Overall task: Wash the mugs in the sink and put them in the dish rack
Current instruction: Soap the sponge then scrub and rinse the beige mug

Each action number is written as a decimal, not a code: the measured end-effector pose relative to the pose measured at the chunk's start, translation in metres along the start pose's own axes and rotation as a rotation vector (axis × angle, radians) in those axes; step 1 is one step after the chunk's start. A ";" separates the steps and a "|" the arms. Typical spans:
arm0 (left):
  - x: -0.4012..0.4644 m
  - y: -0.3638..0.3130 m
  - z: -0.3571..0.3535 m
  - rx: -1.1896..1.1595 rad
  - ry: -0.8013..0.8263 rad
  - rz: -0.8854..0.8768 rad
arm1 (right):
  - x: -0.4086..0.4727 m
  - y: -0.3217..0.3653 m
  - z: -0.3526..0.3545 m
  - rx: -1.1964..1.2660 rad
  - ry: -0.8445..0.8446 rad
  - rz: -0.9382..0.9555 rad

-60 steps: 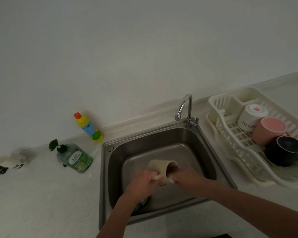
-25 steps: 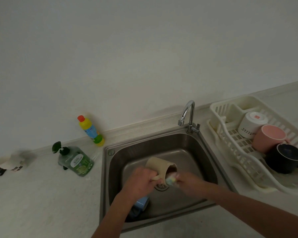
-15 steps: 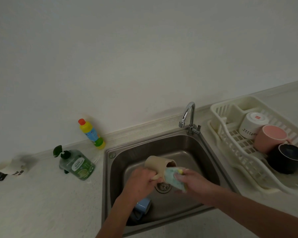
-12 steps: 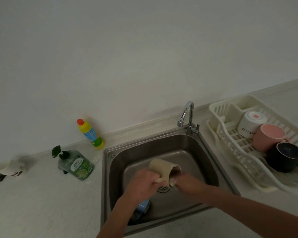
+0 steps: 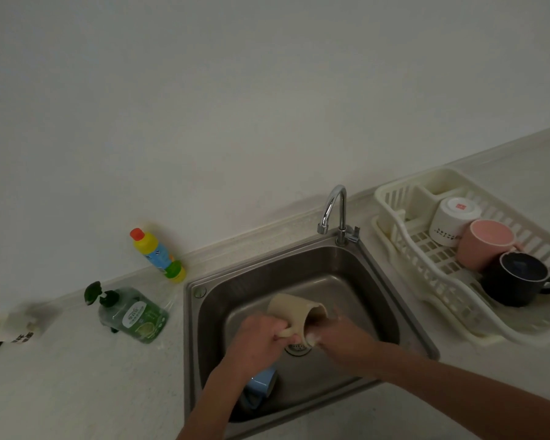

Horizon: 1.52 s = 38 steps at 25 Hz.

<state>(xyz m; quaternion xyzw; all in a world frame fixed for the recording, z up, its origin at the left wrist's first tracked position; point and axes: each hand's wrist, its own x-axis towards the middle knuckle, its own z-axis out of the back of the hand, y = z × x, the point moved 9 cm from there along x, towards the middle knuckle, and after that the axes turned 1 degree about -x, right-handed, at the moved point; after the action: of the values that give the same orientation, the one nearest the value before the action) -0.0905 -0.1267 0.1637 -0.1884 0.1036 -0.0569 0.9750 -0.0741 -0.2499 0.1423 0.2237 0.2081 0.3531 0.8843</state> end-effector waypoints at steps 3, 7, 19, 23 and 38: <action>0.003 -0.011 -0.007 0.025 0.000 -0.005 | 0.012 0.006 0.004 0.403 0.015 -0.082; 0.002 -0.004 -0.001 -0.116 -0.025 0.053 | 0.006 -0.009 -0.012 1.419 0.087 -0.393; -0.012 0.031 0.004 -0.159 0.042 0.160 | 0.031 0.017 0.057 0.238 -0.162 0.181; -0.006 0.014 0.020 -0.096 0.027 0.031 | 0.043 0.015 0.044 0.086 -0.132 0.253; 0.005 -0.003 0.018 -0.129 0.031 -0.083 | 0.060 0.000 0.028 -0.121 -0.207 0.362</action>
<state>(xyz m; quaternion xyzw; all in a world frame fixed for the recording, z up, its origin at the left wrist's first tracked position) -0.0817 -0.1236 0.1802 -0.2538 0.1141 -0.0933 0.9559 -0.0196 -0.2134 0.1520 0.2388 0.0510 0.4934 0.8348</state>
